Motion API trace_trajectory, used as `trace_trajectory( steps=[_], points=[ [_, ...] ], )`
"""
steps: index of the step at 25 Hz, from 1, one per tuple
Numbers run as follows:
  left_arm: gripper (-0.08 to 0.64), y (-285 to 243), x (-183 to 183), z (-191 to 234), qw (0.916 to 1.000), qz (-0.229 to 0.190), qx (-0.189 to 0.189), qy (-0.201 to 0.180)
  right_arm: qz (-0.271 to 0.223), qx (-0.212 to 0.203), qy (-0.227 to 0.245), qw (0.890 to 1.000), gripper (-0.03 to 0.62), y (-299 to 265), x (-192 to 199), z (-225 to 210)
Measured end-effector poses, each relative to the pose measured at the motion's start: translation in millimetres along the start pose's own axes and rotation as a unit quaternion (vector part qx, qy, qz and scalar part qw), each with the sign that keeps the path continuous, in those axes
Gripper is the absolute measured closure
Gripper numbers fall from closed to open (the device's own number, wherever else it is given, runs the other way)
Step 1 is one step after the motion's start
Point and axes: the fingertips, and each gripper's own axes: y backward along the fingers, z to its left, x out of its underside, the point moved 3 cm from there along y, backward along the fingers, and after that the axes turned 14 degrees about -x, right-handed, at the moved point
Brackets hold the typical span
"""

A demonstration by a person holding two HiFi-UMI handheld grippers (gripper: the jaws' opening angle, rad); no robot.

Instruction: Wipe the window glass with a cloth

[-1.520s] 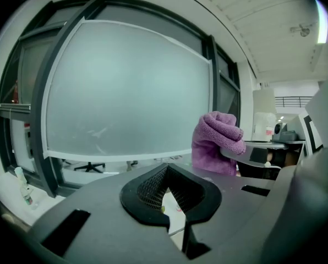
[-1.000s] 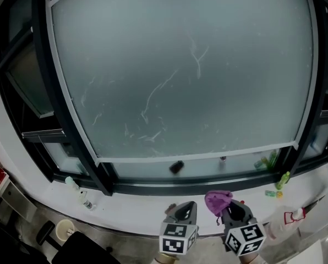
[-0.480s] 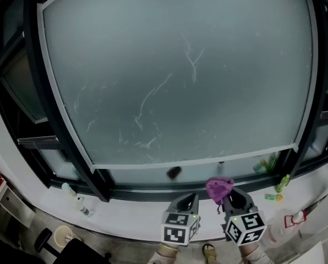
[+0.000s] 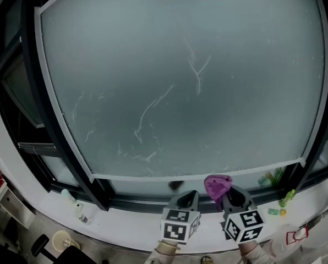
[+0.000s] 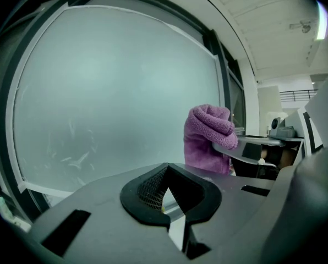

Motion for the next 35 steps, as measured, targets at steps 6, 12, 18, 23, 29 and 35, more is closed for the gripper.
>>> trace_trajectory(
  steps=[6,12,18,23,29,35],
  points=[
    [0.555,-42.4,-23.5,6.7,1.0,0.006,-0.004,-0.002,-0.001,-0.015,0.023,1.0,0.543,-35.3,-22.4,-33.2],
    [0.555,-81.7,-49.9,13.1,0.9998,0.0,-0.018,0.001,-0.016,-0.036,0.062,0.997,0.543,-77.4,-61.1,-68.5],
    [0.555,-115.8,-65.9,21.8,0.9992,-0.008,-0.04,0.001,-0.06,-0.067,0.111,0.99,0.543,-132.9,-127.5,-93.5],
    [0.555,-142.2,-73.8,29.9,0.9982,-0.007,-0.058,0.009,-0.096,-0.093,0.14,0.981,0.542,-178.8,-191.2,-105.8],
    [0.555,-169.6,-75.8,33.2,0.9972,-0.005,-0.073,0.013,-0.125,-0.11,0.148,0.975,0.543,-225.1,-249.2,-116.3],
    [0.555,-185.7,-78.2,34.1,0.9962,-0.009,-0.084,0.02,-0.132,-0.113,0.146,0.974,0.543,-258.5,-285.0,-125.1]
  ],
)
